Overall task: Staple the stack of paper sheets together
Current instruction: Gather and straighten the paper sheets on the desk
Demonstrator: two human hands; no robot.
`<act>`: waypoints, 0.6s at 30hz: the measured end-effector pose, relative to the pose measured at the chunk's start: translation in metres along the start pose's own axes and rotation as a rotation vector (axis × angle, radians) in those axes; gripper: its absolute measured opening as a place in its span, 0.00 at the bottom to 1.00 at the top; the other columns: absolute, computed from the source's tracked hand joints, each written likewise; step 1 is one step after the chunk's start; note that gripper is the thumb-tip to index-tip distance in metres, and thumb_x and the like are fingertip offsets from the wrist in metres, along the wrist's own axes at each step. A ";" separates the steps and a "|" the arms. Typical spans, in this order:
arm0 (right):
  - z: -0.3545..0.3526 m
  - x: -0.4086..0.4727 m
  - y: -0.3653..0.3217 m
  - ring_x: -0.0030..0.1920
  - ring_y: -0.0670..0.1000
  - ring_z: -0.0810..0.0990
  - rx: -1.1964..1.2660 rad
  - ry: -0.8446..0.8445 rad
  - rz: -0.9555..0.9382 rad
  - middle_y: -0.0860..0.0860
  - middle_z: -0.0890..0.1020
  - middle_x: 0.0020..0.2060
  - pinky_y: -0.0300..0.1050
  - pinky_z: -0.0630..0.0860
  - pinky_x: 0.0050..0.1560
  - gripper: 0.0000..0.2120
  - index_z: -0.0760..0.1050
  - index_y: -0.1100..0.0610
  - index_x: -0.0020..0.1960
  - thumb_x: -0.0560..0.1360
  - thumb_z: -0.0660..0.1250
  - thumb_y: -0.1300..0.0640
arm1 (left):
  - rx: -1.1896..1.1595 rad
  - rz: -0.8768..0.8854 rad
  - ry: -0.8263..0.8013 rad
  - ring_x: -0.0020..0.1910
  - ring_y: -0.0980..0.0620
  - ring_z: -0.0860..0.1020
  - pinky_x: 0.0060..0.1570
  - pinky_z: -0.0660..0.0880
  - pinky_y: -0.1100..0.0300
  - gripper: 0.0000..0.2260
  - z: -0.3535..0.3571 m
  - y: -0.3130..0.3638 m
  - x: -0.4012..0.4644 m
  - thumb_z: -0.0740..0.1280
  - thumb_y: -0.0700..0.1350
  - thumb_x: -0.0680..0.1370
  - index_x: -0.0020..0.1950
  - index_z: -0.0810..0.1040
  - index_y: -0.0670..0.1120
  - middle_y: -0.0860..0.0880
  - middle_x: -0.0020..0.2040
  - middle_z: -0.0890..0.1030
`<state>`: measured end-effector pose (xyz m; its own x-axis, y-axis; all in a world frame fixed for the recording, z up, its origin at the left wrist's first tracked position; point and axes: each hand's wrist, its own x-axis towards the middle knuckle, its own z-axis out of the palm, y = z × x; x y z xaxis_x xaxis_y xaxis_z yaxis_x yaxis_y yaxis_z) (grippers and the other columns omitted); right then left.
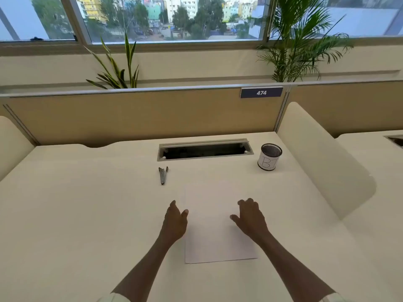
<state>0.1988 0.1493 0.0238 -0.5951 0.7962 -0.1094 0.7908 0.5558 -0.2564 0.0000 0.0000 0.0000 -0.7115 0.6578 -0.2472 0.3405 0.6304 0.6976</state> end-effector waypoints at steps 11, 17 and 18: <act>0.023 0.004 -0.007 0.58 0.59 0.73 0.100 -0.081 0.323 0.61 0.73 0.58 0.47 0.76 0.50 0.42 0.64 0.65 0.64 0.66 0.75 0.37 | -0.041 -0.195 0.051 0.59 0.38 0.76 0.60 0.72 0.47 0.30 0.025 0.003 -0.001 0.69 0.48 0.74 0.68 0.64 0.32 0.34 0.54 0.80; 0.029 0.014 -0.030 0.58 0.58 0.74 0.052 -0.104 0.421 0.62 0.73 0.59 0.47 0.77 0.53 0.43 0.63 0.66 0.65 0.65 0.78 0.43 | 0.135 -0.103 0.009 0.60 0.40 0.73 0.58 0.68 0.55 0.26 0.027 0.008 -0.013 0.69 0.39 0.72 0.67 0.66 0.35 0.38 0.58 0.75; 0.029 0.015 -0.033 0.58 0.58 0.75 0.046 -0.108 0.432 0.61 0.73 0.58 0.47 0.78 0.52 0.40 0.64 0.66 0.64 0.65 0.78 0.44 | 0.168 -0.080 0.004 0.60 0.41 0.73 0.59 0.68 0.56 0.26 0.027 0.007 -0.015 0.68 0.38 0.72 0.69 0.66 0.36 0.38 0.59 0.74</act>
<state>0.1592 0.1358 0.0027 -0.2252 0.9221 -0.3145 0.9642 0.1647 -0.2077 0.0296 0.0057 -0.0097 -0.7426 0.6014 -0.2948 0.3804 0.7409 0.5534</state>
